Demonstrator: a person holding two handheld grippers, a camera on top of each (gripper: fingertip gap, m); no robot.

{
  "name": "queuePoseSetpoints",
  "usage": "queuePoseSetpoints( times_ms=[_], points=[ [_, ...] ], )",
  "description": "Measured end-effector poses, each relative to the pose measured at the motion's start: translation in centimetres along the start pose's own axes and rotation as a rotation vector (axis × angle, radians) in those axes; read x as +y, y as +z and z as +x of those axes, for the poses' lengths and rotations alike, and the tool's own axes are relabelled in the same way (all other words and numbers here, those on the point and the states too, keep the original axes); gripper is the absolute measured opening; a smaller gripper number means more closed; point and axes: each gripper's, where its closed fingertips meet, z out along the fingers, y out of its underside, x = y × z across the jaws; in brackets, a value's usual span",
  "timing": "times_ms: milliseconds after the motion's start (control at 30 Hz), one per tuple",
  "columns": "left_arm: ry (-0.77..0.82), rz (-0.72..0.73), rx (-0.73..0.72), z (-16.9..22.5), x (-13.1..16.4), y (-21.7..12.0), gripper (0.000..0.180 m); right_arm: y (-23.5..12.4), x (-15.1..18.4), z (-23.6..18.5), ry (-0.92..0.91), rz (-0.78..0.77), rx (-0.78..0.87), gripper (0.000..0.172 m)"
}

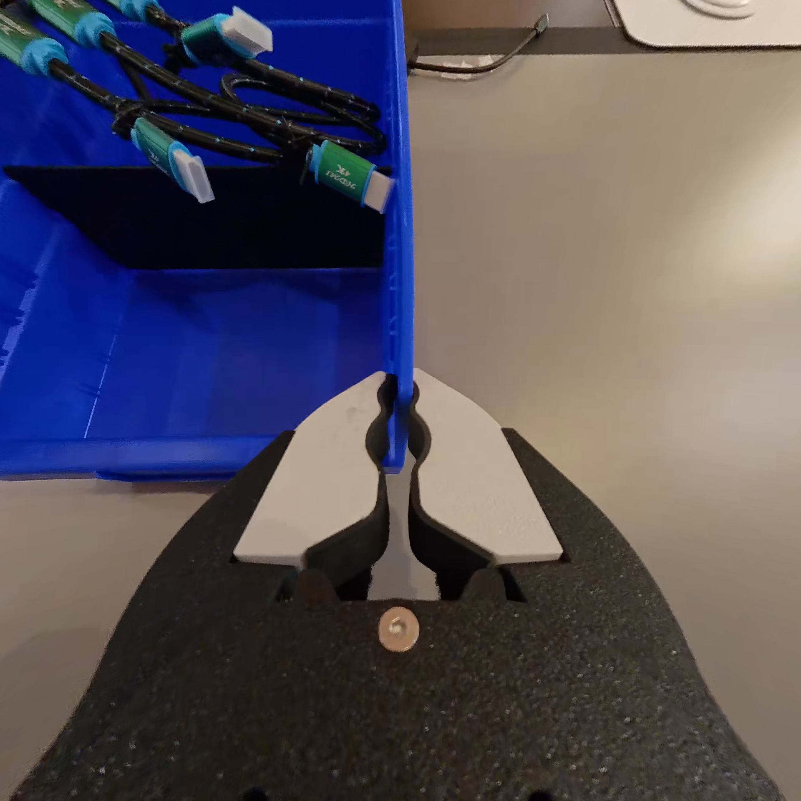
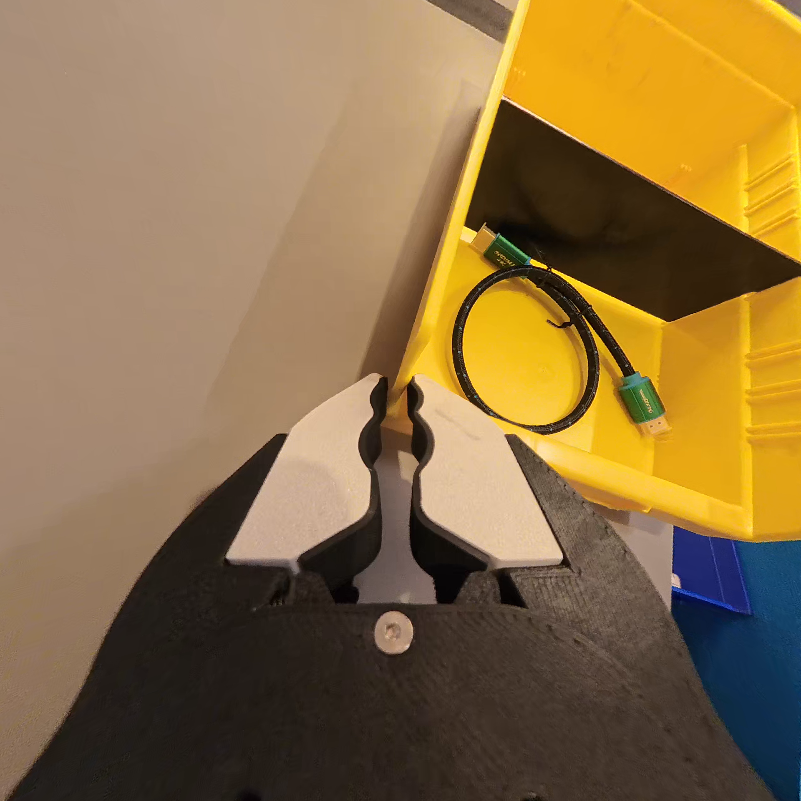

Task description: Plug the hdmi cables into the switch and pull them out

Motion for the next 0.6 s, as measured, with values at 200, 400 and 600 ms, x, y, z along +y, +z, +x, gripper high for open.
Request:
queuePoseSetpoints(
  times_ms=[200,400,600],
  points=[
    [-0.016,0.046,-0.040,-1.6,0.2,-0.4,0.003,-0.3,0.4,0.1,-0.018,-0.016,0.025,0.009],
    [0.008,0.042,-0.025,-1.8,0.1,-0.3,0.003,-0.4,0.4,0.2,-0.013,0.000,0.003,0.009],
    [0.017,0.037,-0.021,-2.2,0.0,-0.1,0.003,-0.5,0.5,0.3,0.010,0.017,-0.002,0.008]
  ],
)
